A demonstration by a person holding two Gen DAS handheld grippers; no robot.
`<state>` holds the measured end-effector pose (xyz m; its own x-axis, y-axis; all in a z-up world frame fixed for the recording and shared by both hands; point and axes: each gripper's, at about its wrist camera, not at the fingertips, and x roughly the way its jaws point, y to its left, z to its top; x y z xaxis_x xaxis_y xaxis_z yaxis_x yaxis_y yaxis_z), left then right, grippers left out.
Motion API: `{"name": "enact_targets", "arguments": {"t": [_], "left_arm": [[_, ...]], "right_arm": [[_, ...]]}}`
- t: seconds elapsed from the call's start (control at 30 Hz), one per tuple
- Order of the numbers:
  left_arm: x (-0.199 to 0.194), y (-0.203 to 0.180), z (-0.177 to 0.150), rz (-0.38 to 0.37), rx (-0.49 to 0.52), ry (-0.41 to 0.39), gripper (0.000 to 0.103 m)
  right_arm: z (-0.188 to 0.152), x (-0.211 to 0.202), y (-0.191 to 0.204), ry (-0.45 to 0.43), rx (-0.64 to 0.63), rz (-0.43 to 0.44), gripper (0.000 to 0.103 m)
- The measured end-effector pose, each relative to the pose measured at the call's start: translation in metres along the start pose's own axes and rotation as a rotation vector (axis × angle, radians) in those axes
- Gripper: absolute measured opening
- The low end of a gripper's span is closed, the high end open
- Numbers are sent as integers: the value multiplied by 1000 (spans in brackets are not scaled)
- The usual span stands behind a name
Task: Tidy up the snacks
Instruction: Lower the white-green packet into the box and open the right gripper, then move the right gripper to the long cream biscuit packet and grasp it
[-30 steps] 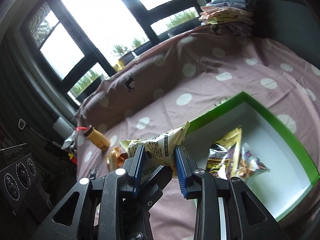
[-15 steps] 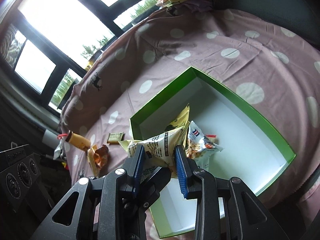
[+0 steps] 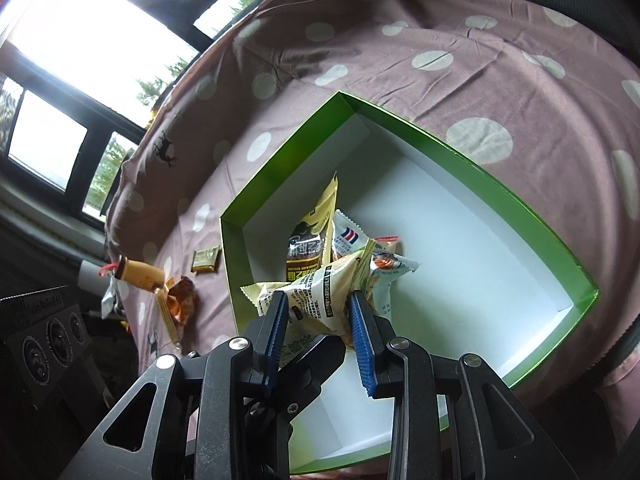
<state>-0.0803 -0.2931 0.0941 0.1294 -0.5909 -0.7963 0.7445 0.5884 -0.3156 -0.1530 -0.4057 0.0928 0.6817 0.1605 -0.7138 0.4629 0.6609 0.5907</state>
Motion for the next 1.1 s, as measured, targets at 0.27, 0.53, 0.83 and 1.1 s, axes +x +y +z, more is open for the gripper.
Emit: {"name": "enact_targets", "arguments": {"t": [0.27, 0.53, 0.83, 1.1], "left_arm": [[9, 9, -8, 10, -51, 40, 43], [-17, 26, -12, -26, -72, -16, 54], [-89, 99, -16, 4, -175, -178, 80], [-144, 210, -38, 136, -398, -308, 81]], "right_arm": [[-3, 15, -4, 52, 20, -35, 34], [-5, 13, 12, 32, 0, -91, 36], [-10, -5, 78, -101, -163, -163, 69], [-15, 37, 161, -74, -296, -159, 74]]}}
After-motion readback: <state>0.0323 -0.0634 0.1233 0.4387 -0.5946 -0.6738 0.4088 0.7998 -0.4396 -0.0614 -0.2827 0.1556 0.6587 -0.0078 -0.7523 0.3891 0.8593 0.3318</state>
